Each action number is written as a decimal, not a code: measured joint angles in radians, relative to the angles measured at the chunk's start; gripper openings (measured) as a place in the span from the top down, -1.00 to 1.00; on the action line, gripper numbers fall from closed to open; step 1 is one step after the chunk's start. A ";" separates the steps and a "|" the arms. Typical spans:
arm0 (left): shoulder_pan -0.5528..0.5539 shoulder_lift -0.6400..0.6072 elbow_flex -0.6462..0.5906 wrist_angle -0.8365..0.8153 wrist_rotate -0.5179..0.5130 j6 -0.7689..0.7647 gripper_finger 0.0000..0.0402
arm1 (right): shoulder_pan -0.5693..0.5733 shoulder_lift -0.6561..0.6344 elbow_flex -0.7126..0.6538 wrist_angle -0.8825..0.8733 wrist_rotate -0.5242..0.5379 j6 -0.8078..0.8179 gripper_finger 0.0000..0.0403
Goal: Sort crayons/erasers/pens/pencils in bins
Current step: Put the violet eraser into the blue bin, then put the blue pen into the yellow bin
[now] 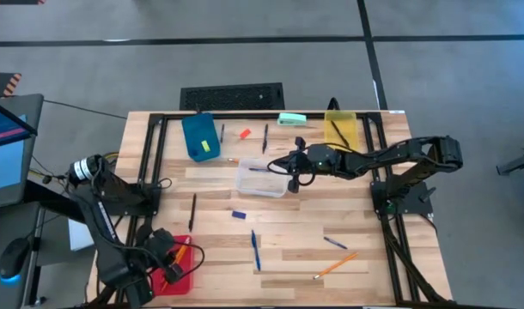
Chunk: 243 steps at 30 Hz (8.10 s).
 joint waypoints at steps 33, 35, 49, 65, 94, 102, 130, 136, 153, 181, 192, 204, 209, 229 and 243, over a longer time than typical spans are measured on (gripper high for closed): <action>0.824 -0.160 -0.298 1.003 0.451 1.688 1.00 | -0.002 -0.093 -0.359 0.607 -0.155 -0.027 0.99; 0.893 -0.160 -0.340 1.015 0.500 1.745 1.00 | -0.008 -0.123 -0.359 0.580 -0.155 -0.049 0.99; 1.015 -0.067 -0.379 0.956 0.571 1.923 0.43 | -0.021 -0.265 -0.360 0.362 -0.153 -0.070 0.99; 0.994 0.083 -0.381 1.060 0.475 1.902 0.09 | -0.020 -0.273 -0.359 0.316 -0.151 -0.078 0.99; 0.963 0.132 -0.332 0.985 0.494 1.939 0.74 | -0.019 -0.274 -0.359 0.315 -0.150 -0.077 0.99; 0.962 0.003 -0.239 0.678 0.494 1.906 0.79 | -0.018 -0.274 -0.359 0.308 -0.150 -0.077 0.99; 1.704 -0.281 -0.233 0.508 0.299 1.958 0.79 | -0.012 -0.274 -0.359 0.308 -0.150 -0.067 0.99; 1.875 -0.120 -0.233 0.571 0.347 2.062 0.79 | -0.009 -0.274 -0.359 0.316 -0.151 -0.068 0.99; 2.009 0.034 -0.232 0.680 0.383 2.090 0.76 | -0.009 -0.274 -0.359 0.316 -0.151 -0.078 0.99; 1.988 -0.115 -0.242 0.583 0.400 2.277 0.45 | 0.107 -0.273 -0.350 0.304 0.062 -0.059 0.99; 1.775 -0.453 -0.365 0.782 0.571 2.138 0.98 | 0.211 -0.347 -0.154 -0.191 0.270 -0.001 0.99; 1.505 -0.655 -0.794 1.615 0.596 2.028 0.99 | 0.322 -0.346 0.046 -0.732 0.270 0.317 0.99; 1.479 -0.618 -0.897 1.823 0.602 1.968 1.00 | 0.377 -0.346 0.059 -0.811 0.270 0.396 0.98; 1.382 -0.555 -1.021 2.215 0.647 2.010 1.00 | 0.557 -0.346 0.059 -1.053 0.277 0.850 0.98; 1.383 -0.555 -1.021 2.199 0.645 2.039 1.00 | 0.606 -0.205 0.151 -1.089 0.243 0.833 0.98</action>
